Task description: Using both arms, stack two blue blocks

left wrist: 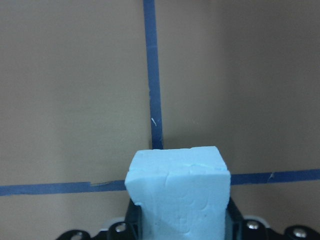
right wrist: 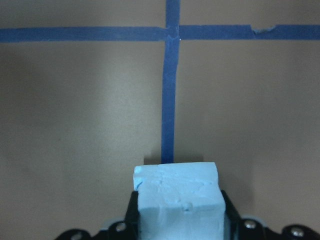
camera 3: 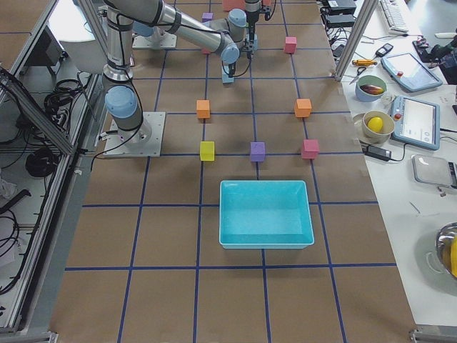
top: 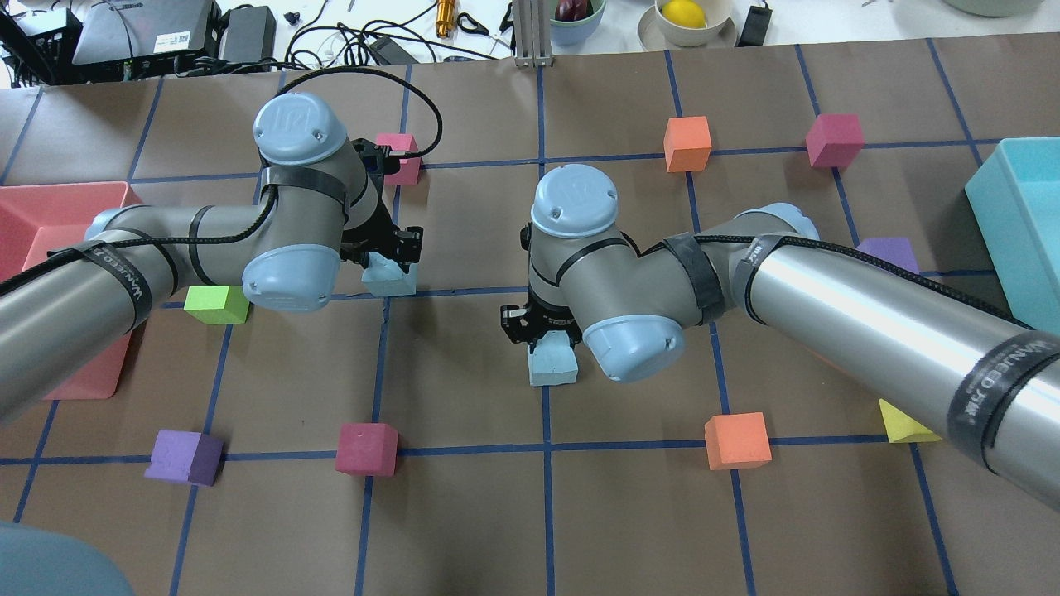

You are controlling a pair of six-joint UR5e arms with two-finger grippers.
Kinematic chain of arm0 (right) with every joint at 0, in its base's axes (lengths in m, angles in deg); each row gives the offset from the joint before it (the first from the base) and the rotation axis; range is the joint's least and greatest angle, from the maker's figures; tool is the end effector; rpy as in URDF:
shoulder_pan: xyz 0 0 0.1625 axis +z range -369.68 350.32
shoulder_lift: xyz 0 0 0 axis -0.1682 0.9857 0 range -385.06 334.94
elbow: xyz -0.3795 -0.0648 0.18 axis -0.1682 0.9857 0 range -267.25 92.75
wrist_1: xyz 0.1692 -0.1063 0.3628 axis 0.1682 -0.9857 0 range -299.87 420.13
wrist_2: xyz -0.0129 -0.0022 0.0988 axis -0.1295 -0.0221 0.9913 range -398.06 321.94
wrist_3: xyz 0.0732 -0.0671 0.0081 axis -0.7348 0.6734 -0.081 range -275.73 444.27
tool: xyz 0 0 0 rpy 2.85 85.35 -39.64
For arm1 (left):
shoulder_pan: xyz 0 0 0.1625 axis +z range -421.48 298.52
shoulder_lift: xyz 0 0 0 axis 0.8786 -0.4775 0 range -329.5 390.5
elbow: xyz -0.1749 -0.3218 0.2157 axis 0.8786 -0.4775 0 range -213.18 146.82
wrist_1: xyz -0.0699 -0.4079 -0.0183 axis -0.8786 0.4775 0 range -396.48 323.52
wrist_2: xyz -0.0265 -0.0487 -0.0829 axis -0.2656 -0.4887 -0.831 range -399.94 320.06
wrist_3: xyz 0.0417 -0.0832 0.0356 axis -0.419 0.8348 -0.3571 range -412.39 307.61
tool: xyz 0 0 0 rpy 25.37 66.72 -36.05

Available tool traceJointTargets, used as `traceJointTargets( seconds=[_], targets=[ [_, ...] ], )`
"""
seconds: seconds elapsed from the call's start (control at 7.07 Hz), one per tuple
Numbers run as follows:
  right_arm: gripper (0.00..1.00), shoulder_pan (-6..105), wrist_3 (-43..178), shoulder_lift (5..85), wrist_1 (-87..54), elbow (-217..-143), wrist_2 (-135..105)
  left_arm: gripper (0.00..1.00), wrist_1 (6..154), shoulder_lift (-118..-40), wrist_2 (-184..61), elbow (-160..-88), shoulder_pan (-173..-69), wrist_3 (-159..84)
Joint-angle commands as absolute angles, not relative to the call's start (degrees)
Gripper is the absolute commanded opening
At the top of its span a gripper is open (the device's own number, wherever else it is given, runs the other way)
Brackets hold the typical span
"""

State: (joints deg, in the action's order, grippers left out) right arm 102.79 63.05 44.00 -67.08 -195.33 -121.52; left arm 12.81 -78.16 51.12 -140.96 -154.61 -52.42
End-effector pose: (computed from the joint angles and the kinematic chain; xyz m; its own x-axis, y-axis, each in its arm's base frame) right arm 0.3451 -0.4559 0.2105 -0.9954 -0.0166 -0.0946 -0.0233 0.9972 0.0705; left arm -0.1618 -0.5503 0.2404 -0.9984 0.0538 -0.0184 0.0551 0.9957 -0.0746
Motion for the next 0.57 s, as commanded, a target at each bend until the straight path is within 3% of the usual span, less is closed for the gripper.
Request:
traceJointTargets(
  seconds=[0.0,0.14,0.28,0.42],
  targets=[
    [0.69,102.8,63.0,43.9,-67.3,-195.3,-121.5,0.05,14.2,-77.5,50.9,-140.6,-155.0,-52.3],
    [0.91,102.8,63.0,43.9,-68.1,-195.3,-121.5,0.05,15.8,-77.0,50.9,-140.5,-155.1,-52.2],
    [1.0,102.8,63.6,43.9,-69.0,-195.3,-121.6,0.05,16.7,-76.3,50.9,-140.5,-155.2,-52.1],
    [1.0,102.8,63.3,43.9,-69.2,-195.2,-121.6,0.05,17.0,-75.9,50.9,-140.5,-155.1,-52.1]
  ],
)
